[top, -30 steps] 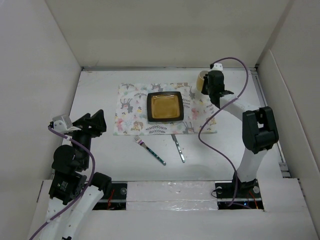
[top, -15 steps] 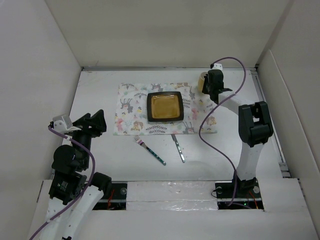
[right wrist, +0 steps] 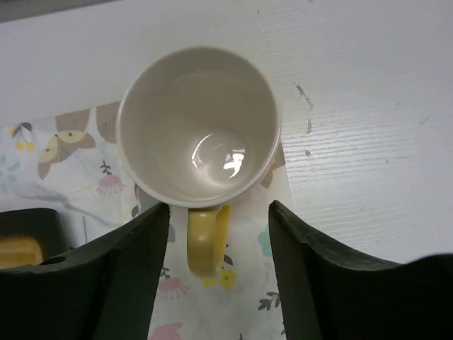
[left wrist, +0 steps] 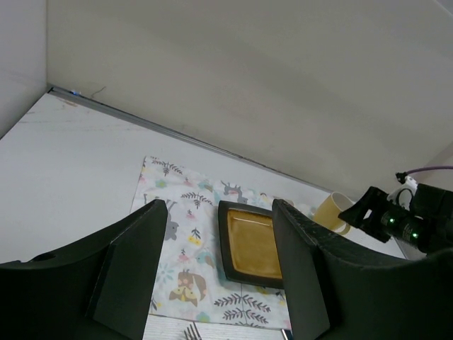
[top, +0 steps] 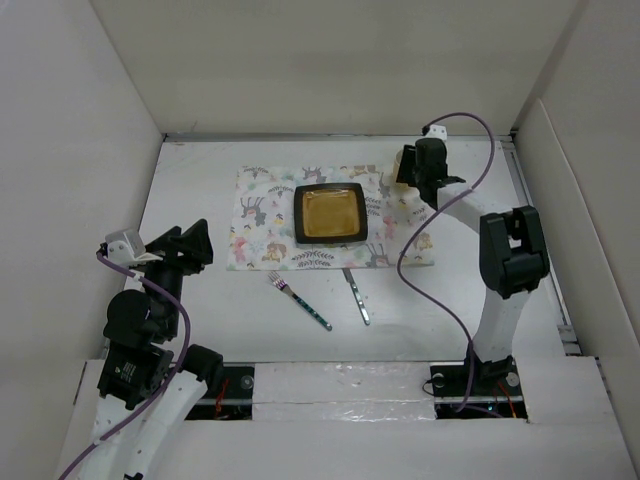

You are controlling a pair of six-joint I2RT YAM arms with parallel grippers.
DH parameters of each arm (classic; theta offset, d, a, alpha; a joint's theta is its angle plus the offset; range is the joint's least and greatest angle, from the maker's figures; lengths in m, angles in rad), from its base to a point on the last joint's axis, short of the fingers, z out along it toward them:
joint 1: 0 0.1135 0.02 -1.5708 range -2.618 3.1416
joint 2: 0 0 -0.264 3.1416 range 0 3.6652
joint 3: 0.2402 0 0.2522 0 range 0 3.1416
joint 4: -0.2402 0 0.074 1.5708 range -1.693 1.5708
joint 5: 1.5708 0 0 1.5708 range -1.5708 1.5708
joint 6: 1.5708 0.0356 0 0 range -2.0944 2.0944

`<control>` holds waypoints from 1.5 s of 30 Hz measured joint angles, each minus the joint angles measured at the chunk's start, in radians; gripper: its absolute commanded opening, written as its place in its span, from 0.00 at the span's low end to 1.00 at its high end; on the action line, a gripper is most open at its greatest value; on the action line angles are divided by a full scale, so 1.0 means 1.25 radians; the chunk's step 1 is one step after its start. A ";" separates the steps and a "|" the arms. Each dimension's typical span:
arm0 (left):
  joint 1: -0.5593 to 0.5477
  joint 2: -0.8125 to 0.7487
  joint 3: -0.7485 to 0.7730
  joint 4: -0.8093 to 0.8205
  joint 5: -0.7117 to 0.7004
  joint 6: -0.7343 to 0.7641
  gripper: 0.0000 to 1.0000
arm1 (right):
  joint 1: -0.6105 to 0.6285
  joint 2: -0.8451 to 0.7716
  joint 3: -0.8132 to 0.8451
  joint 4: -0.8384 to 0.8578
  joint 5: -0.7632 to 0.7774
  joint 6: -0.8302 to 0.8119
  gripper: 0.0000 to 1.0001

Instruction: Set the dinner table for one person

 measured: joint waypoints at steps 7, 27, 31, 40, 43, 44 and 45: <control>0.000 0.000 0.000 0.001 0.003 -0.001 0.36 | 0.033 -0.243 -0.115 -0.013 0.026 0.034 0.00; 0.000 -0.012 0.000 0.001 0.021 -0.002 0.44 | 0.576 -0.565 -0.587 -0.136 0.029 0.199 0.60; 0.000 -0.012 0.000 0.001 0.020 -0.002 0.47 | 0.610 -0.448 -0.562 -0.169 0.053 0.211 0.60; 0.000 -0.012 0.000 0.001 0.018 -0.003 0.48 | 0.640 -0.337 -0.491 -0.205 0.105 0.219 0.42; 0.000 -0.012 0.000 0.001 0.017 -0.002 0.48 | 0.640 -0.325 -0.481 -0.224 0.124 0.227 0.34; 0.000 -0.012 0.000 0.000 0.016 -0.003 0.48 | 0.639 -0.323 -0.478 -0.228 0.125 0.230 0.33; 0.000 -0.012 0.000 0.000 0.014 -0.003 0.48 | 0.639 -0.322 -0.477 -0.229 0.126 0.232 0.31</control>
